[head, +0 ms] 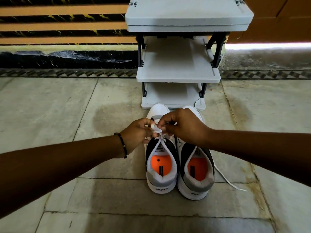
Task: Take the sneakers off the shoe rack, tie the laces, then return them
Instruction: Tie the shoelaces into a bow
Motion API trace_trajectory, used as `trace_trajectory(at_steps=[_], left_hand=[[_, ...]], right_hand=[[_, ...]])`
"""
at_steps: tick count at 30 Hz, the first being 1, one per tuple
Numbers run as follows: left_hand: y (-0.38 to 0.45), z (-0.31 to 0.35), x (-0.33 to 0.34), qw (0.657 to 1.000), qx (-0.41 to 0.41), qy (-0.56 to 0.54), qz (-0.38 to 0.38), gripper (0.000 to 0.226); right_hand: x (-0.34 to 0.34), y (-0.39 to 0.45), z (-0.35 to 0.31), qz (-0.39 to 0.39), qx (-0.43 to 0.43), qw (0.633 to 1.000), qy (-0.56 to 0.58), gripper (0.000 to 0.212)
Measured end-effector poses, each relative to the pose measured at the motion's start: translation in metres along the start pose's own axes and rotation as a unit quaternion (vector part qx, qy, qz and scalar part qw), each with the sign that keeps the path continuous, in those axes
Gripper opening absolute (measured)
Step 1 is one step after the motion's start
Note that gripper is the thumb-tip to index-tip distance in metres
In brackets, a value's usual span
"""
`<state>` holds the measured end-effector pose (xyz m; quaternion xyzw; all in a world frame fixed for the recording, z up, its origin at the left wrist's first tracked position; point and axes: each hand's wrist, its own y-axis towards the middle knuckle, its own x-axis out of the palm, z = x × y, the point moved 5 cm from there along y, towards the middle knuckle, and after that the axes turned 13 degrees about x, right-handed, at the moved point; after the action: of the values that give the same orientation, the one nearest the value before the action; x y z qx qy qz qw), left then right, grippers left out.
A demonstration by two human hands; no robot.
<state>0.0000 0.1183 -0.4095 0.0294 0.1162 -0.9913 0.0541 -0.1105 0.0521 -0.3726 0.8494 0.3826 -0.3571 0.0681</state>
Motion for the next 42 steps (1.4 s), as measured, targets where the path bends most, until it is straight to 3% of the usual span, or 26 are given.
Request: trace_trajectory(at_steps=[2, 5, 8, 11, 14, 16, 18, 19, 22, 24, 27, 30, 32, 36, 39, 42], left_hand=[[0.001, -0.003, -0.001, 0.999, -0.034, -0.031, 0.019, 0.024], [0.0, -0.003, 0.0, 0.998, -0.036, -0.048, 0.025, 0.018], [0.0, 0.002, 0.0, 0.999, 0.022, -0.024, 0.007, 0.021], [-0.001, 0.01, -0.005, 0.992, 0.111, 0.052, -0.002, 0.027], [-0.005, 0.019, -0.007, 0.96, 0.198, 0.198, -0.021, 0.025], [-0.009, 0.024, -0.004, 0.916, 0.248, 0.313, -0.039, 0.02], [-0.013, 0.024, 0.0, 0.872, 0.274, 0.401, -0.062, 0.014], [-0.013, 0.023, 0.002, 0.867, 0.272, 0.413, -0.058, 0.012], [-0.006, 0.014, -0.002, 0.926, 0.193, 0.324, -0.008, 0.016], [-0.001, 0.012, -0.001, 0.958, 0.133, 0.253, -0.034, 0.025], [-0.001, 0.014, 0.004, 0.973, 0.074, 0.188, -0.111, 0.024], [-0.001, 0.019, 0.0, 0.972, 0.076, 0.195, -0.108, 0.016], [0.004, 0.021, -0.005, 0.942, 0.114, 0.296, -0.106, 0.017], [0.009, 0.032, -0.009, 0.847, 0.176, 0.486, -0.123, 0.021], [0.008, 0.039, -0.02, 0.78, 0.19, 0.584, -0.121, 0.018], [0.009, 0.035, -0.042, 0.765, 0.157, 0.618, -0.089, 0.015]], right_hand=[[0.0, -0.003, -0.008, -0.004, -0.095, 0.99, -0.108, 0.019], [-0.002, -0.003, -0.012, -0.013, -0.149, 0.97, -0.192, 0.018], [-0.003, -0.002, -0.013, -0.01, -0.144, 0.97, -0.194, 0.013], [0.001, 0.002, -0.011, -0.026, -0.077, 0.983, -0.166, 0.012], [0.005, 0.004, -0.008, -0.046, -0.029, 0.989, -0.138, 0.012], [0.007, 0.003, -0.006, -0.04, -0.025, 0.988, -0.149, 0.009], [0.007, -0.001, -0.008, -0.018, -0.032, 0.984, -0.172, 0.014], [0.007, -0.003, -0.01, -0.003, -0.039, 0.98, -0.193, 0.013], [0.009, -0.007, -0.017, 0.038, -0.085, 0.957, -0.274, 0.028], [0.012, -0.008, -0.019, 0.049, -0.106, 0.943, -0.312, 0.033], [0.013, -0.007, -0.016, 0.054, -0.115, 0.935, -0.33, 0.03], [0.011, -0.009, -0.018, 0.052, -0.135, 0.93, -0.338, 0.028], [0.011, -0.01, -0.022, 0.051, -0.147, 0.919, -0.363, 0.027], [0.006, -0.012, -0.024, 0.068, -0.211, 0.895, -0.386, 0.017], [0.003, -0.016, -0.015, 0.002, -0.225, 0.897, -0.381, 0.023], [-0.001, -0.027, -0.003, -0.062, -0.195, 0.896, -0.395, 0.025]])
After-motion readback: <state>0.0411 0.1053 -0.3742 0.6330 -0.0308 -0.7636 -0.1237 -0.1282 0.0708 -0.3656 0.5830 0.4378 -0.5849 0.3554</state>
